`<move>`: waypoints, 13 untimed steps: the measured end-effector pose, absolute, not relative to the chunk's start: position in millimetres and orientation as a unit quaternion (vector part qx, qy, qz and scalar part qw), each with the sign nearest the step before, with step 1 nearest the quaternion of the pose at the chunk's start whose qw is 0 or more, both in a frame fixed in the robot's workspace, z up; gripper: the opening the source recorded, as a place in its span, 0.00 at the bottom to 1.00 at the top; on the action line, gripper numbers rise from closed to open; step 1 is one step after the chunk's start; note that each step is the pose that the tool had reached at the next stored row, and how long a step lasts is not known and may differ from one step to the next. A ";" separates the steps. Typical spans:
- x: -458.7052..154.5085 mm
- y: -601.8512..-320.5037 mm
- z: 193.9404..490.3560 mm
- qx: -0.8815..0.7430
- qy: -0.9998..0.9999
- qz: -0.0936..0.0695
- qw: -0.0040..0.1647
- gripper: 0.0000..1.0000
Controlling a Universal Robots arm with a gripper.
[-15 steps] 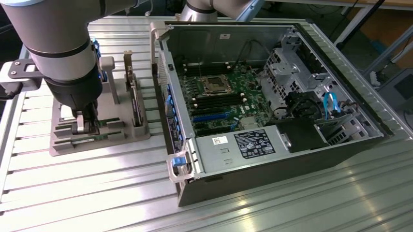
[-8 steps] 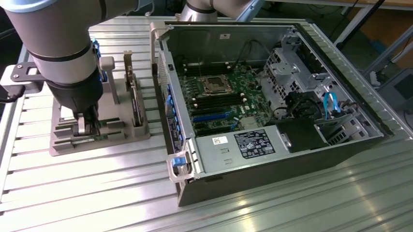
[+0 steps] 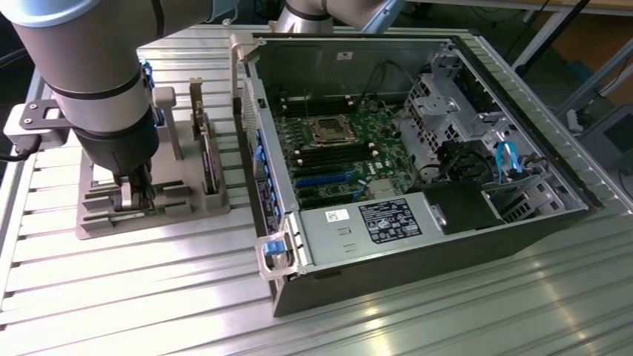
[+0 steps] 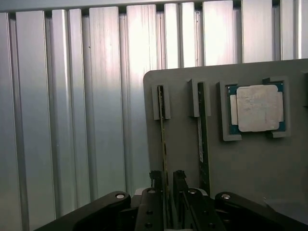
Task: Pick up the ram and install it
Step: 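Pick up the ram and move it above insertion slot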
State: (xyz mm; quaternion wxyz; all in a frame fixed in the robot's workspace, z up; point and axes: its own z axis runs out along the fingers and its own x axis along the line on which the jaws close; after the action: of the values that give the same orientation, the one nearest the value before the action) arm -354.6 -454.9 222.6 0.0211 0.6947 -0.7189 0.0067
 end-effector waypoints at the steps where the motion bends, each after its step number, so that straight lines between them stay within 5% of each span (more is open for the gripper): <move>1: -354.6 -454.9 222.5 0.695 -0.719 0.007 0.021 0.24; 13: -354.6 -454.9 219.6 0.702 -0.712 0.008 0.022 0.24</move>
State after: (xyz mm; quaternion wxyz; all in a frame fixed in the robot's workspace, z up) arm -354.6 -454.9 219.6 0.0218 0.7019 -0.7119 0.0076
